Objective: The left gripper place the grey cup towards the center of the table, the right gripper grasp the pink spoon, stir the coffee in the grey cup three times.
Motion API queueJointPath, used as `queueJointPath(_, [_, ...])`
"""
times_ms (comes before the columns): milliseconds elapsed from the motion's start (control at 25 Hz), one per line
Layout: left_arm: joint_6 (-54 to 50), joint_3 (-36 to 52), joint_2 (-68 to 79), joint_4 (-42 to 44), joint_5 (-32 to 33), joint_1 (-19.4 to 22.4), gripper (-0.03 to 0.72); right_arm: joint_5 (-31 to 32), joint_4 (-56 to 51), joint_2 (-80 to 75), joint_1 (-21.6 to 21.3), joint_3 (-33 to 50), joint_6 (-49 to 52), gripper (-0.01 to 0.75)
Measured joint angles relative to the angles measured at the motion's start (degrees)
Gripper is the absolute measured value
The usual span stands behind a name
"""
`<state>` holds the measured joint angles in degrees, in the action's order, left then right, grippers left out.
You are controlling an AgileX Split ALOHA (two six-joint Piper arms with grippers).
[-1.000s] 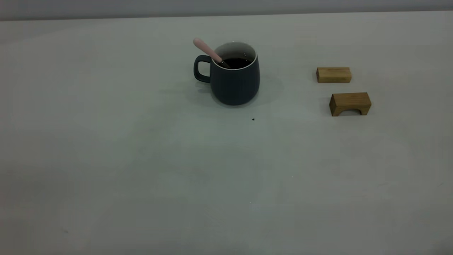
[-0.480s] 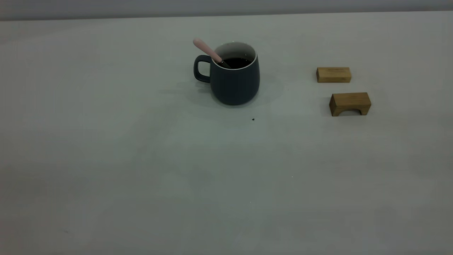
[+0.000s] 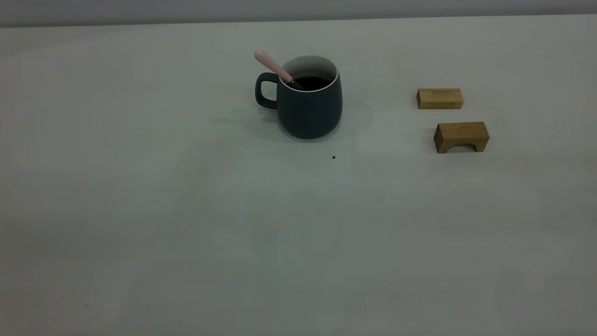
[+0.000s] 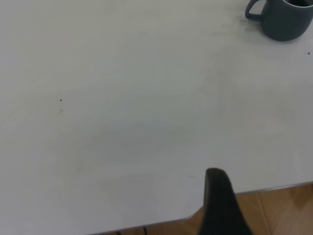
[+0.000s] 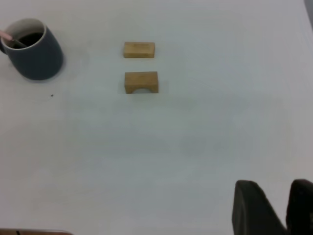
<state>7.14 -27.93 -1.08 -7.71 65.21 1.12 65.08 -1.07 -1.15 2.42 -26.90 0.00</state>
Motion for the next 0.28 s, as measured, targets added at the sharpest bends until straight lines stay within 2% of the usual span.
queueJointPath(280, [0.0, 0.0, 0.0, 0.0, 0.0, 0.0, 0.519, 0.0, -0.4, 0.0, -0.1, 0.0, 0.0, 0.225])
